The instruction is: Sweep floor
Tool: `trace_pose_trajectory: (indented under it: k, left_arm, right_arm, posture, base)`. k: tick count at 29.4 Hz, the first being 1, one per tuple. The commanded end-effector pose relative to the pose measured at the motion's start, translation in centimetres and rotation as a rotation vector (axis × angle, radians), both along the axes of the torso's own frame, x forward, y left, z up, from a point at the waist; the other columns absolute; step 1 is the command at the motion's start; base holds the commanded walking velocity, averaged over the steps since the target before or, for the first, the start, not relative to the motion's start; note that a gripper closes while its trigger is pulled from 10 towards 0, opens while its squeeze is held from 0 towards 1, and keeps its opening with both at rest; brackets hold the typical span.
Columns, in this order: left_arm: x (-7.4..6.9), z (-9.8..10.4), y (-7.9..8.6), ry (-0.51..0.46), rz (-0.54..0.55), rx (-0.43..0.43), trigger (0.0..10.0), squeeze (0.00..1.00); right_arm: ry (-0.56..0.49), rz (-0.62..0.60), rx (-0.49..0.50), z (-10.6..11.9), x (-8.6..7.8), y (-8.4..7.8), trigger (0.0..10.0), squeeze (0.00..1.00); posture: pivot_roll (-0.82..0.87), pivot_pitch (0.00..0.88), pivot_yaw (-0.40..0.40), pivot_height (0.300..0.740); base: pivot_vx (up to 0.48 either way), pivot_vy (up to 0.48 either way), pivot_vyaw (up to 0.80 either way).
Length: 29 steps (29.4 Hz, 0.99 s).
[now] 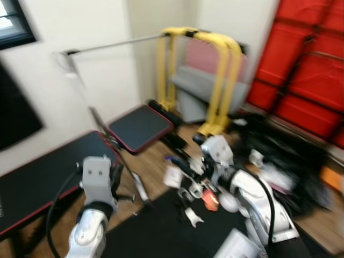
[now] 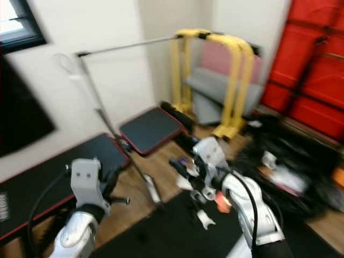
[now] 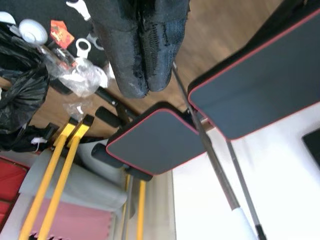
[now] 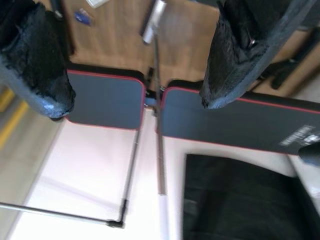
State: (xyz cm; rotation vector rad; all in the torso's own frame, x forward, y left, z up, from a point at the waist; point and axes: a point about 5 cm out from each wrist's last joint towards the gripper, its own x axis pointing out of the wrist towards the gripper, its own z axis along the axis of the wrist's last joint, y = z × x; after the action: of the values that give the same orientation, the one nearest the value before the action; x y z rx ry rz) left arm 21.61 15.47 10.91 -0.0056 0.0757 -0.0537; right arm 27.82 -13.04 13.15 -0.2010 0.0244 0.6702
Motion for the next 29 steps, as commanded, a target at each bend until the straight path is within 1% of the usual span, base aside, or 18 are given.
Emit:
trace_pose_trajectory:
  k: [1,3,12,18,23,25,29]
  left_arm:
    - [-0.1,0.0,0.2,0.014,0.027,0.006,10.0,0.00]
    - [-0.5,-0.3,0.6,0.037,0.058,0.002,10.0,0.00]
    - [-0.7,-0.2,1.1,0.024,0.106,-0.023,10.0,0.00]
    - [-0.8,-0.2,1.3,0.028,0.105,-0.009,10.0,0.00]
    - [-0.8,-0.3,1.3,0.038,0.097,-0.010,10.0,0.00]
    - [-0.7,-0.3,1.1,0.035,0.084,-0.016,10.0,0.00]
    - [-0.5,-0.3,1.0,0.030,0.074,-0.019,10.0,0.00]
  right_arm:
    - [0.001,-0.005,0.002,0.1,0.0,0.0,10.0,0.00]
    - [0.001,-0.010,-0.006,0.0,0.1,-0.2,10.0,0.00]
    - [0.021,-0.041,0.003,-0.3,0.0,-0.9,10.0,0.00]
    - [0.026,-0.070,-0.003,-0.3,0.2,-1.5,10.0,0.00]
    - [0.022,-0.076,-0.024,-0.4,0.4,-1.5,10.0,0.00]
    - [0.004,-0.098,-0.049,-0.4,0.6,-1.6,10.0,0.00]
    - [-0.006,-0.121,-0.063,-0.3,0.9,-1.8,10.0,0.00]
  posture:
    - [-0.10,0.000,-0.045,0.740]
    - [-0.10,0.000,-0.044,0.740]
    - [-0.09,0.000,-0.043,0.740]
    - [-0.09,0.000,-0.044,0.740]
    - [-0.09,0.000,-0.046,0.740]
    - [-0.09,0.000,-0.053,0.740]
    - [-0.08,0.000,-0.059,0.740]
  base:
    - [0.000,0.000,0.79]
    - [0.000,0.000,0.79]
    - [0.000,0.000,0.78]
    - [0.000,0.000,0.76]
    - [0.000,0.000,0.75]
    - [0.120,0.000,0.00]
    - [0.267,0.000,0.00]
